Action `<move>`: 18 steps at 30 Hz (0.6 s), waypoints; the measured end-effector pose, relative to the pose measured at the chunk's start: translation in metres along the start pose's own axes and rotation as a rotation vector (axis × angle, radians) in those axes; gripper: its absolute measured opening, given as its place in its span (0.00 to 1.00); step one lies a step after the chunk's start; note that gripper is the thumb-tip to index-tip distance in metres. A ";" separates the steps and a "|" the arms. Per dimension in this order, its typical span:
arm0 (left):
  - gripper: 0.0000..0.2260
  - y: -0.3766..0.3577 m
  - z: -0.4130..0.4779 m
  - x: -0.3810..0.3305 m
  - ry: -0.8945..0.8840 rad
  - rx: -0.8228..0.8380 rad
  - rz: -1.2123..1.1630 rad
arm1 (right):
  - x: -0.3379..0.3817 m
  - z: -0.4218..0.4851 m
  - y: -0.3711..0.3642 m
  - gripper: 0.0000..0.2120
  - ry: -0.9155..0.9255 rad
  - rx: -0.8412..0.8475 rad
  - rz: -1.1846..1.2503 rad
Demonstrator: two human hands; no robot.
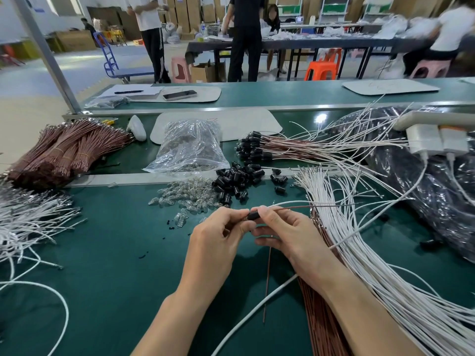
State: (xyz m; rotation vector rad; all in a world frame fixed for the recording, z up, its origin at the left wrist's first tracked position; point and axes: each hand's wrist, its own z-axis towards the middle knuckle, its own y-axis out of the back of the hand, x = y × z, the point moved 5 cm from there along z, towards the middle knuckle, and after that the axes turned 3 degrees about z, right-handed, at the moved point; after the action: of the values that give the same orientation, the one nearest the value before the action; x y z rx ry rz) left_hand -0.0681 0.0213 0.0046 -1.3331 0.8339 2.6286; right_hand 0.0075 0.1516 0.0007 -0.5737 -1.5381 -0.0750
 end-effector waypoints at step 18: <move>0.21 -0.006 -0.001 0.002 0.145 0.112 0.281 | 0.001 0.000 0.000 0.06 0.070 -0.073 0.035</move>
State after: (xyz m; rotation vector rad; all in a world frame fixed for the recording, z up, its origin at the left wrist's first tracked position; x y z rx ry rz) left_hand -0.0664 0.0252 0.0000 -1.4887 1.2545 2.6577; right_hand 0.0078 0.1514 0.0014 -0.6493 -1.4618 -0.1239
